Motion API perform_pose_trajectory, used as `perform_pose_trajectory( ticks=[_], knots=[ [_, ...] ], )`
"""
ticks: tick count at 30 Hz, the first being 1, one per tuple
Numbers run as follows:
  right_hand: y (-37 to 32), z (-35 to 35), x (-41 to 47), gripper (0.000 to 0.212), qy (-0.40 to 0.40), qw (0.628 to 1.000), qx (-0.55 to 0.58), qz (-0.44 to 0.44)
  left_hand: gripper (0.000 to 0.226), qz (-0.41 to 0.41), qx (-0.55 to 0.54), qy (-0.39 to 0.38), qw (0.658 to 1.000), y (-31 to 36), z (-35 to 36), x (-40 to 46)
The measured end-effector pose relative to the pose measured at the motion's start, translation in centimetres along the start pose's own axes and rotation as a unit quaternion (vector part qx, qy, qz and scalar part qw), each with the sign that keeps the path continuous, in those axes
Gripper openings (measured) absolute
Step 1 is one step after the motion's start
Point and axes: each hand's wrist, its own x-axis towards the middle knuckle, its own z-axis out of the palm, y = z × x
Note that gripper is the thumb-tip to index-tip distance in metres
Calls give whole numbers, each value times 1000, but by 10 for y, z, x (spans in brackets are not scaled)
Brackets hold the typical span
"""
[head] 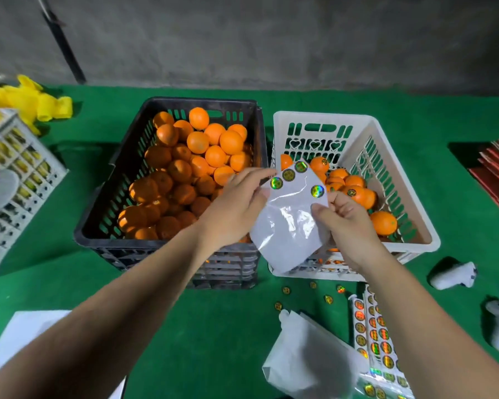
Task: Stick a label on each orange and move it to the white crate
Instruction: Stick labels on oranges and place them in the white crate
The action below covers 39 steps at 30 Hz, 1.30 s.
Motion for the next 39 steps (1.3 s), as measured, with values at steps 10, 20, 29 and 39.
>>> perform_pose_trajectory(
  ticks=[10,20,29,39],
  knots=[
    [21,1,16,27,51,998,16,-12,97,-59,264,-35,962,-67,26,100],
    [26,4,18,16,91,996,11,-25,98,-168,486,-132,848,-114,-3,183],
    [32,4,19,23,92,995,33,-17,81,-109,439,-55,890,-129,-10,165],
    [24,7,15,14,92,995,4,-45,43,-139,-146,32,979,-45,-25,62]
  ],
)
